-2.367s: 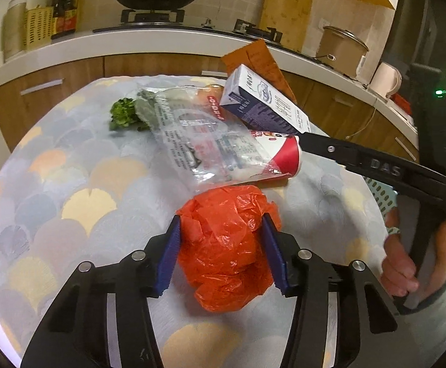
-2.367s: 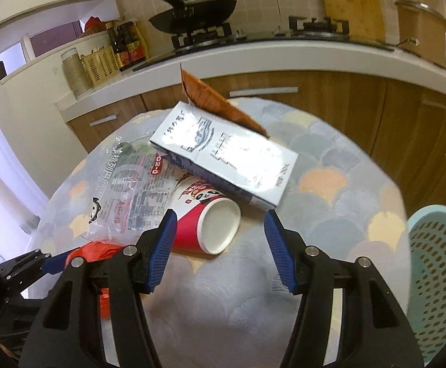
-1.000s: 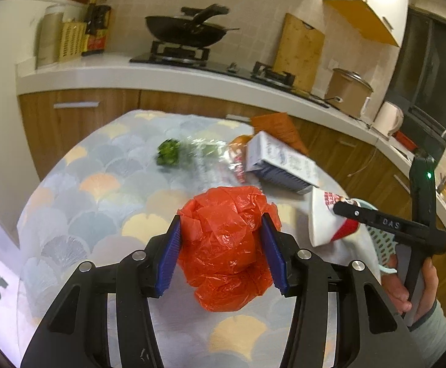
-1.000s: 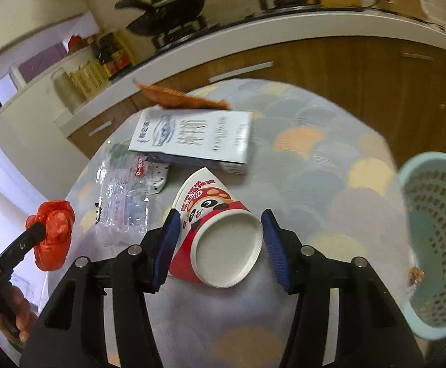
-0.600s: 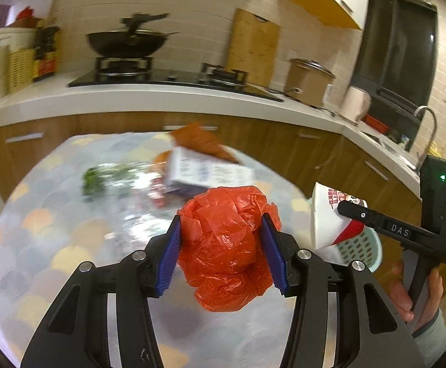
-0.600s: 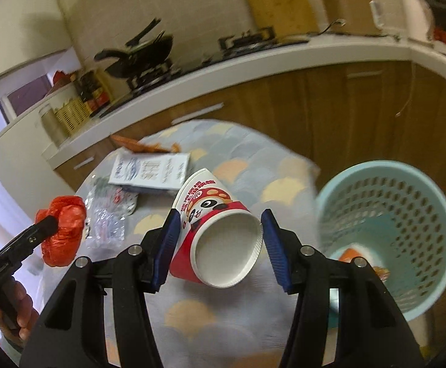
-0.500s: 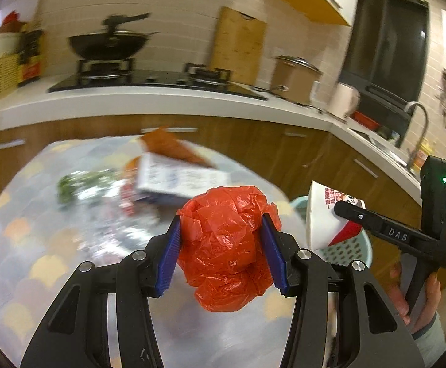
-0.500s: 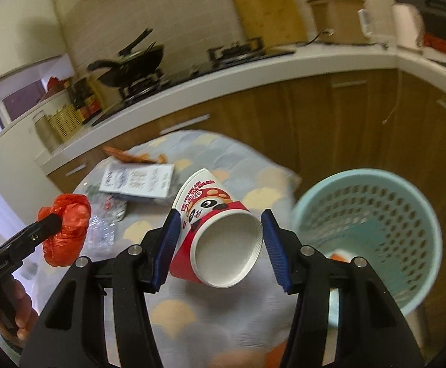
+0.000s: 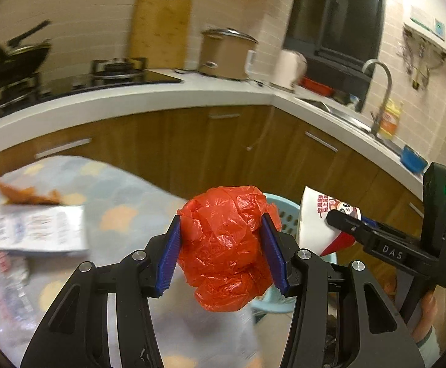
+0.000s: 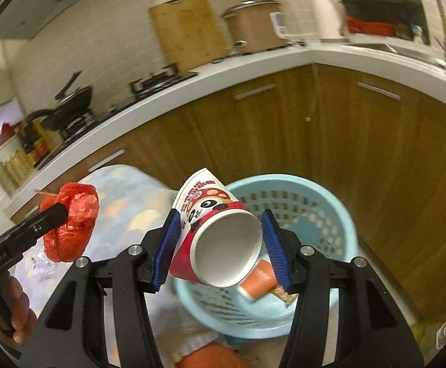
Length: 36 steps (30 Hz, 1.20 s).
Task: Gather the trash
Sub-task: 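Move both tools over the blue basket and release the bag and cup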
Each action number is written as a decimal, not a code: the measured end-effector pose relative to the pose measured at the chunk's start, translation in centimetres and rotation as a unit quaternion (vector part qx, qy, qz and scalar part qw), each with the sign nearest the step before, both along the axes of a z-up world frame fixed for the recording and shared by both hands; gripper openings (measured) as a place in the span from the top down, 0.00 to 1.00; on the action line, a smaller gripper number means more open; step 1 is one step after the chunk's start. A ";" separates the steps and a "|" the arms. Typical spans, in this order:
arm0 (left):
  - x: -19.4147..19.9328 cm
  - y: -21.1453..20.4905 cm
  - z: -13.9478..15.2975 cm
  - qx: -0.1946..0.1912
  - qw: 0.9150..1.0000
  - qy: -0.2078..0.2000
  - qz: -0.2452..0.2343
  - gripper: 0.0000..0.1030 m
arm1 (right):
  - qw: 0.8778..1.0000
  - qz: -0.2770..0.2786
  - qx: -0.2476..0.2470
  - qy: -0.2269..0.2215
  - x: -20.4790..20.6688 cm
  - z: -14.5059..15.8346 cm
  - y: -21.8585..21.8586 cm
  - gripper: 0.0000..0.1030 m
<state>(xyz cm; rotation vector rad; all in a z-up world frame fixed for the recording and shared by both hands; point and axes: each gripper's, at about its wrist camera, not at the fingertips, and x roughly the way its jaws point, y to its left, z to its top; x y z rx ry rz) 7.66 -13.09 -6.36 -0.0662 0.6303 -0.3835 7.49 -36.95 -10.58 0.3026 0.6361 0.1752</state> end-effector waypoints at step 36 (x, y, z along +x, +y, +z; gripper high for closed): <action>9.0 -7.0 -8.3 0.038 0.993 0.106 -0.024 0.34 | 0.991 -0.034 0.011 0.127 5.7 -10.0 -3.2 0.36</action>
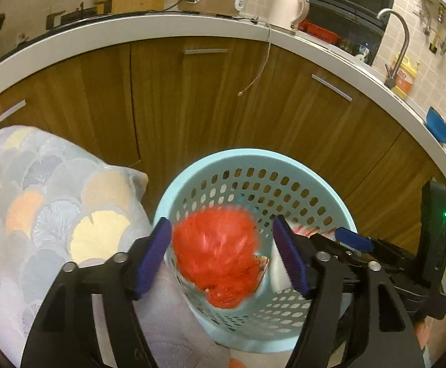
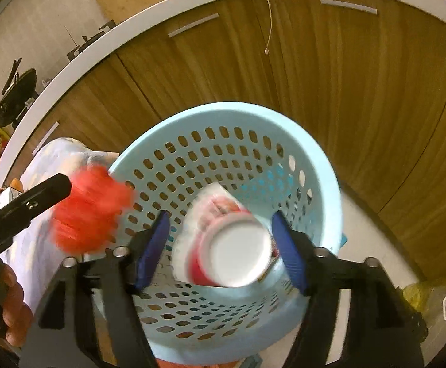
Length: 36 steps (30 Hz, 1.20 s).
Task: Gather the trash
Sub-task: 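Move both tools over the blue basket and release the bag and cup, then return both open tools to the table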
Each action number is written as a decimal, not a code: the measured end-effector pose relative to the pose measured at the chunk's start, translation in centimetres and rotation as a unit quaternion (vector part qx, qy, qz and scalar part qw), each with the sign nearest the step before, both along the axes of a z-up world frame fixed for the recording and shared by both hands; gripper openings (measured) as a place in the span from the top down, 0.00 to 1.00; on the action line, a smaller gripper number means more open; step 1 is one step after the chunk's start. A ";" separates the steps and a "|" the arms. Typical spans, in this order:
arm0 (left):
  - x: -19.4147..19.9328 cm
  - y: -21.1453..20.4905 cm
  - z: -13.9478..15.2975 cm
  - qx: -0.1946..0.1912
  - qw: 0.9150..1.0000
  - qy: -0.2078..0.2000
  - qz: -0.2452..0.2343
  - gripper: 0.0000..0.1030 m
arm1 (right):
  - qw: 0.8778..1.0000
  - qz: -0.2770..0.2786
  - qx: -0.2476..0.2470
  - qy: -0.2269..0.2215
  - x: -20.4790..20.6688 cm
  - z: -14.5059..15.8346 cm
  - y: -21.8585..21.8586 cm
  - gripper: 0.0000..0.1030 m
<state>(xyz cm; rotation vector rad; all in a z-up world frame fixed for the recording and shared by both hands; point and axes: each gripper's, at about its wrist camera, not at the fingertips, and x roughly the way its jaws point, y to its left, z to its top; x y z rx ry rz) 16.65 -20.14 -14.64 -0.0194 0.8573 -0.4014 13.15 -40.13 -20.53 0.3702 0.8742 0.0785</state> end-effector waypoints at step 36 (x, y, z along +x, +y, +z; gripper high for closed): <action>-13.6 17.7 12.2 -0.048 0.978 -0.139 0.149 0.23 | 0.971 0.152 -0.073 -0.167 -7.0 13.6 17.6 0.36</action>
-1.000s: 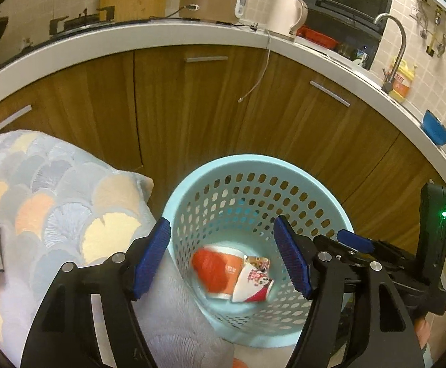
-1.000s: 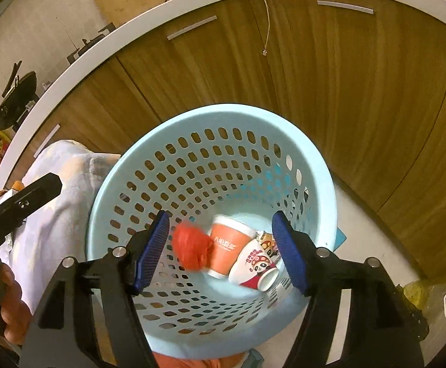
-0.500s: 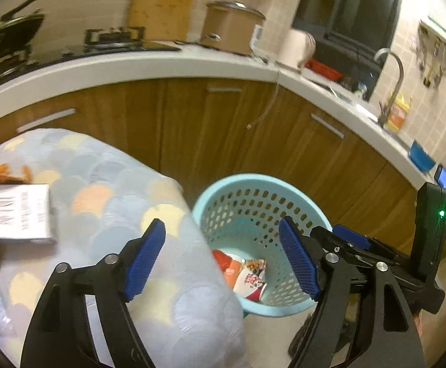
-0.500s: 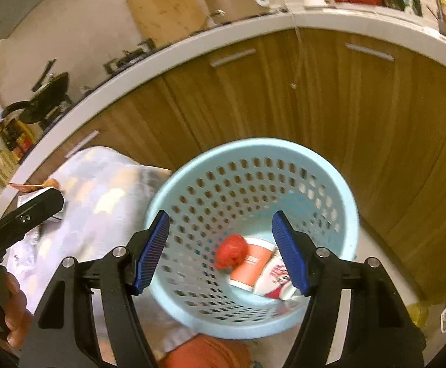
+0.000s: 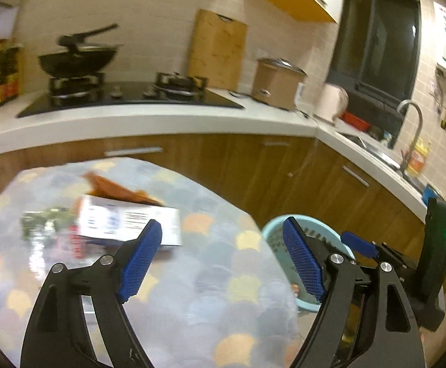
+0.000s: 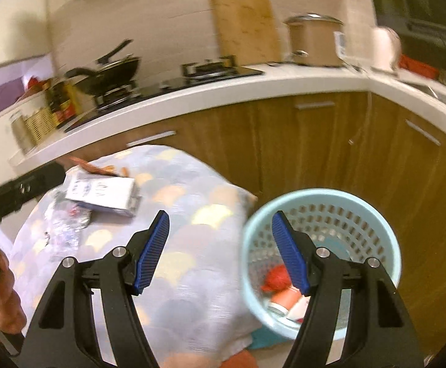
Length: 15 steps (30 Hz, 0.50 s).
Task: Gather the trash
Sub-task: 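Return both open tools to the table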
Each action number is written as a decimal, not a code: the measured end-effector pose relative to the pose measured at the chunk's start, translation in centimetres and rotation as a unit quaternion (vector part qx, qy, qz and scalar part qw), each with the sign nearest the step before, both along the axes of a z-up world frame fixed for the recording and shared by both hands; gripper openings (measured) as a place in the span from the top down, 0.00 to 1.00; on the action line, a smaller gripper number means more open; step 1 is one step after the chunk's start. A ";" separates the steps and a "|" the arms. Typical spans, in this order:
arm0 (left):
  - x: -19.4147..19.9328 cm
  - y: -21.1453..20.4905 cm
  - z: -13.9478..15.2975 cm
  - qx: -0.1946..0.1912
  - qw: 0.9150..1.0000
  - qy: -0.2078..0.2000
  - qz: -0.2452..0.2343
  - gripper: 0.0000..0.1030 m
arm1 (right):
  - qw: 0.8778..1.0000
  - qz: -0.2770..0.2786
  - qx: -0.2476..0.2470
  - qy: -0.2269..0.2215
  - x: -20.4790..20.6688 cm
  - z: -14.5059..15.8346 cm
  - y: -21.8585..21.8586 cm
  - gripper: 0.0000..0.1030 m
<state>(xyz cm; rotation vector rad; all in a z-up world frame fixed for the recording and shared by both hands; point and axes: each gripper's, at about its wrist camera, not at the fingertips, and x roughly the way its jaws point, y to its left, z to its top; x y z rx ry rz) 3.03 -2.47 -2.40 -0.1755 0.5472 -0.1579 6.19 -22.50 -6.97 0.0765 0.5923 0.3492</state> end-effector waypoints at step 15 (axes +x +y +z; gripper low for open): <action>-6.2 12.3 0.6 0.005 0.990 -0.024 0.142 0.24 | 0.992 0.111 -0.059 -0.023 -3.1 -1.6 14.6 0.39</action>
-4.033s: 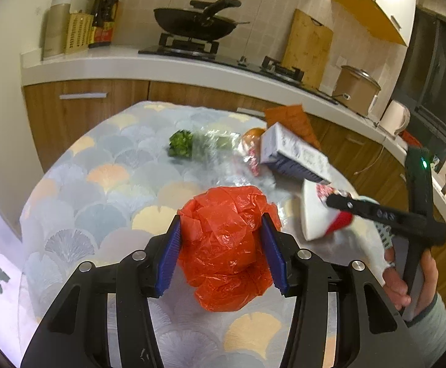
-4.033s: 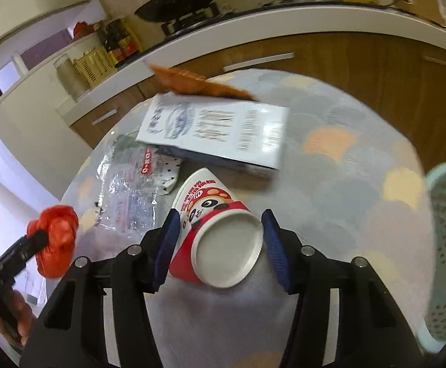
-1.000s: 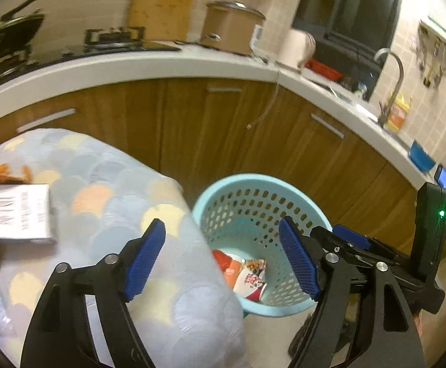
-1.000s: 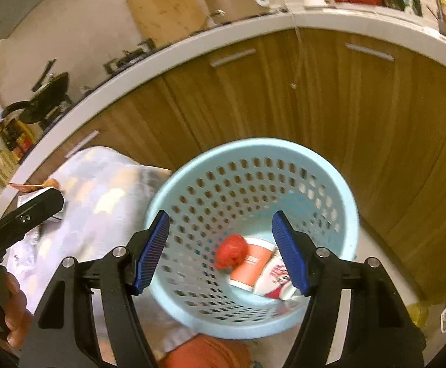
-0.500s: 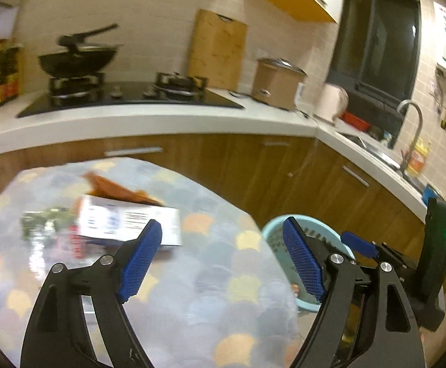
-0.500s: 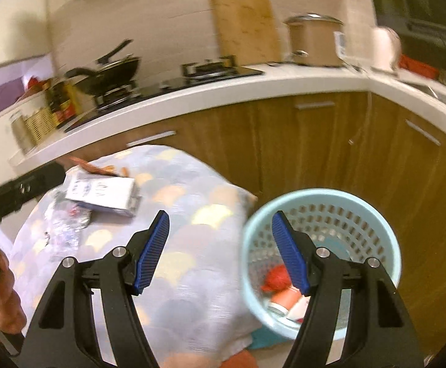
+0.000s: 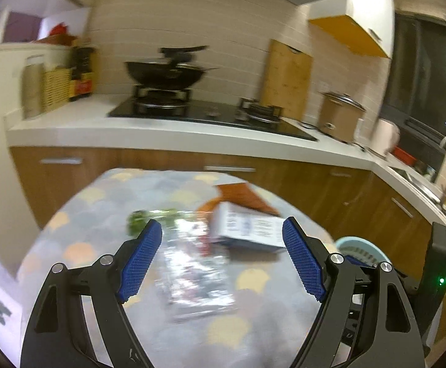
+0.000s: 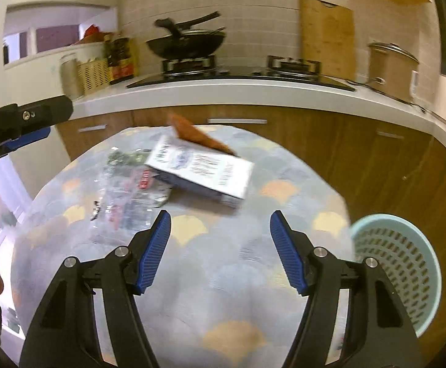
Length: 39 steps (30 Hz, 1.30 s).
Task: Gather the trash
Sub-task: 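Return both open tools to the table, then grasp the clear plastic bag with the left tool while the right tool grasps the white milk carton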
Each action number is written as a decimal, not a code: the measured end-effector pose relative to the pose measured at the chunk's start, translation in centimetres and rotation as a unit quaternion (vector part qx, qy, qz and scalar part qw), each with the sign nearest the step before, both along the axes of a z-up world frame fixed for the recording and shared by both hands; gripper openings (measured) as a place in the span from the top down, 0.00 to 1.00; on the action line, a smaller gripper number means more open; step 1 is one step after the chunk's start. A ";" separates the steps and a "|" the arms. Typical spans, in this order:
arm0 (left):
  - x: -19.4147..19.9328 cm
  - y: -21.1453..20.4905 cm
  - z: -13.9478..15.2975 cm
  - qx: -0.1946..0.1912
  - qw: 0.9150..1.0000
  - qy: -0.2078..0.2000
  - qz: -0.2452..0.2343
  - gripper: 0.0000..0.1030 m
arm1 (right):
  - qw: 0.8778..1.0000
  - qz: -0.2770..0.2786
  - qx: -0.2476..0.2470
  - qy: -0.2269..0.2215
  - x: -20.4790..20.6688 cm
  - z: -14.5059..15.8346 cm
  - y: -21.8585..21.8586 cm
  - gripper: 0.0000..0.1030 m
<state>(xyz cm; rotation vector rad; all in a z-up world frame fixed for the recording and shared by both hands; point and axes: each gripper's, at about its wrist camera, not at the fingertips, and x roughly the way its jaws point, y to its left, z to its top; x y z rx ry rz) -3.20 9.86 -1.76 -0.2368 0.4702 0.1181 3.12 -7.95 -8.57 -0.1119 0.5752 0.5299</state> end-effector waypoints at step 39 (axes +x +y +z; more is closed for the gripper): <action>8.2 4.0 -11.9 -0.081 0.983 0.161 -0.028 0.27 | 0.995 -0.029 0.042 0.086 3.4 -4.2 2.2 0.66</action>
